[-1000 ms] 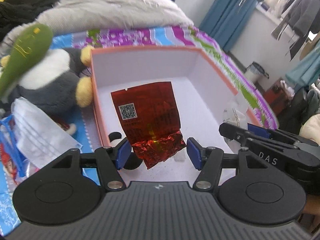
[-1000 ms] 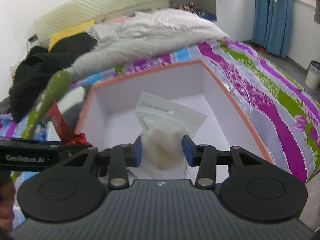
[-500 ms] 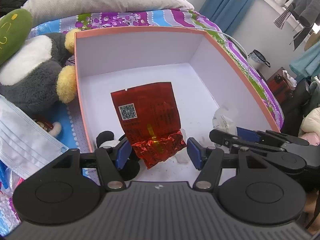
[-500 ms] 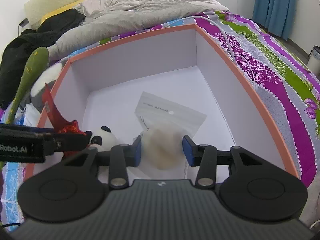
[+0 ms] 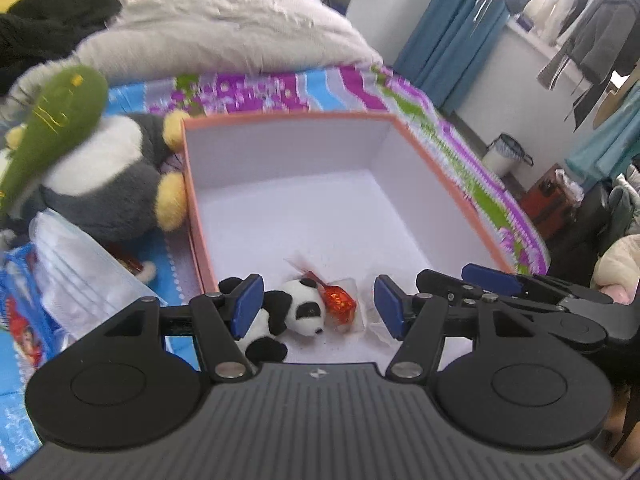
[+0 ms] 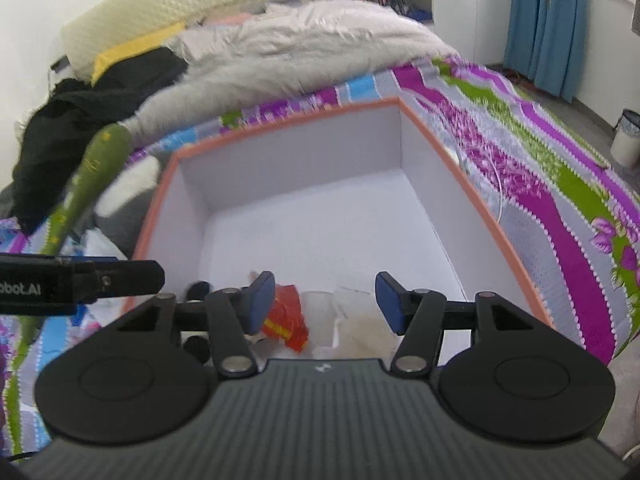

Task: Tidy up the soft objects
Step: 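Open the left tool to drop the red packet into the box, then move both tools back from the box toward the blue snack bag and mask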

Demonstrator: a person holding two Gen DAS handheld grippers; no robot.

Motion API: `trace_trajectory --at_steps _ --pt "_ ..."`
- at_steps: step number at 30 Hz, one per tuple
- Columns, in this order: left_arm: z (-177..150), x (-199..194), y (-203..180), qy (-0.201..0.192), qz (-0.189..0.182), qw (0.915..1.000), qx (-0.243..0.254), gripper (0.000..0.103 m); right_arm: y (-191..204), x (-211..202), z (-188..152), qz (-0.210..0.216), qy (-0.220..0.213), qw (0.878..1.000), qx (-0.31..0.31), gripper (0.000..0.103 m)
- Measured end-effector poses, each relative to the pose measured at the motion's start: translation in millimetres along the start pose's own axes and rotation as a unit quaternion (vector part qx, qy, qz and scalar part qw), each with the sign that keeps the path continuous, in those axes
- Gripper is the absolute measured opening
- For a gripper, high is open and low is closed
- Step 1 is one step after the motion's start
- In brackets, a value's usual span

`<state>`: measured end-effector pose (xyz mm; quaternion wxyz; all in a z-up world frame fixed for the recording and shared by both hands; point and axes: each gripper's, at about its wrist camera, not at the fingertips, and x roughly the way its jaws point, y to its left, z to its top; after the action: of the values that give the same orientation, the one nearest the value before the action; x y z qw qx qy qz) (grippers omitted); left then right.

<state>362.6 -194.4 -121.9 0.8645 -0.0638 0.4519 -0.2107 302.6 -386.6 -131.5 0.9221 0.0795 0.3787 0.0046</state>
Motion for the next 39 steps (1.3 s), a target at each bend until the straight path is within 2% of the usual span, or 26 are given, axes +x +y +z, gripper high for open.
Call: trace_trajectory --at_steps 11,23,31,39 --pt "-20 -114 -2 -0.084 0.021 0.9961 -0.016 0.067 40 -76 2 0.030 -0.063 0.997 -0.022 0.058" --pt "-65 -216 1 -0.151 0.049 0.9869 -0.028 0.067 78 -145 -23 0.076 -0.111 0.990 -0.039 0.058" --pt "-109 -264 11 -0.169 0.081 0.9812 -0.046 0.069 97 -170 -46 0.099 -0.118 0.987 -0.049 0.058" --pt "-150 -284 22 -0.162 0.106 0.9789 -0.064 0.069 116 -178 -74 0.119 -0.102 0.985 -0.065 0.058"
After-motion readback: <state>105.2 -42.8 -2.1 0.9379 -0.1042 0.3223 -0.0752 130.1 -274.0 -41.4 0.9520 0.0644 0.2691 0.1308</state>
